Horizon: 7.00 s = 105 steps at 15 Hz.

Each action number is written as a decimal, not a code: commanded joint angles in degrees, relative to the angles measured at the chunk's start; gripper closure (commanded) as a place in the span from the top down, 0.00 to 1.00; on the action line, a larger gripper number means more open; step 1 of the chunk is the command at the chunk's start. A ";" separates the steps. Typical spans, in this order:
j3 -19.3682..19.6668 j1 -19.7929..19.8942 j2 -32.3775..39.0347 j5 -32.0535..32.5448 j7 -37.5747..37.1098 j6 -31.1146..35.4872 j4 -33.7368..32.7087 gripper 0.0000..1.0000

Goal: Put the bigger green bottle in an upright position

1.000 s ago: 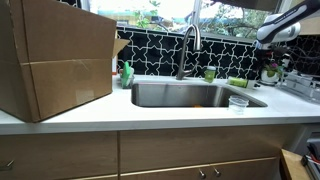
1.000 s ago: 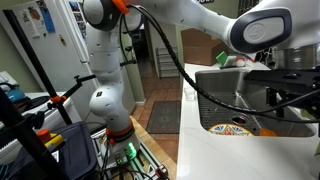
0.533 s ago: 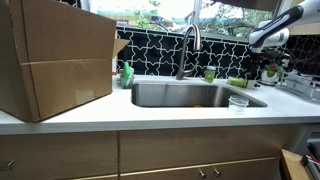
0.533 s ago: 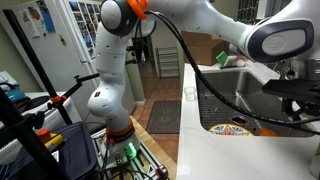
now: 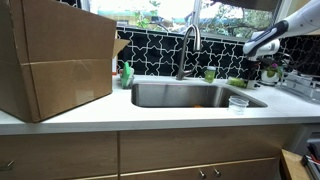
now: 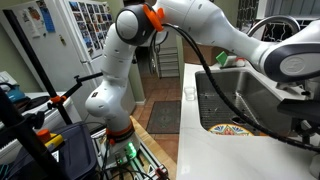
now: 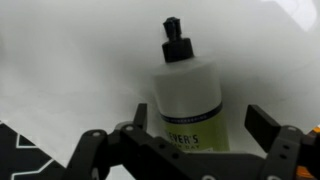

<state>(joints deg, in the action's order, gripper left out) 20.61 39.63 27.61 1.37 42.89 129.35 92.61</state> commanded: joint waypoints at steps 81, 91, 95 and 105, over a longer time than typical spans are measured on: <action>-5.80 12.98 15.64 -10.45 8.87 -37.39 -39.51 1.00; -7.21 9.88 16.91 -7.39 12.92 -35.01 -37.43 1.00; -8.28 11.63 18.46 -13.13 8.48 -36.70 -37.45 1.00; -5.68 10.19 21.27 -11.34 0.25 -35.42 -37.34 0.66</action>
<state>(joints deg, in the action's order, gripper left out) 13.89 50.54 47.57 -11.13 45.77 93.87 55.51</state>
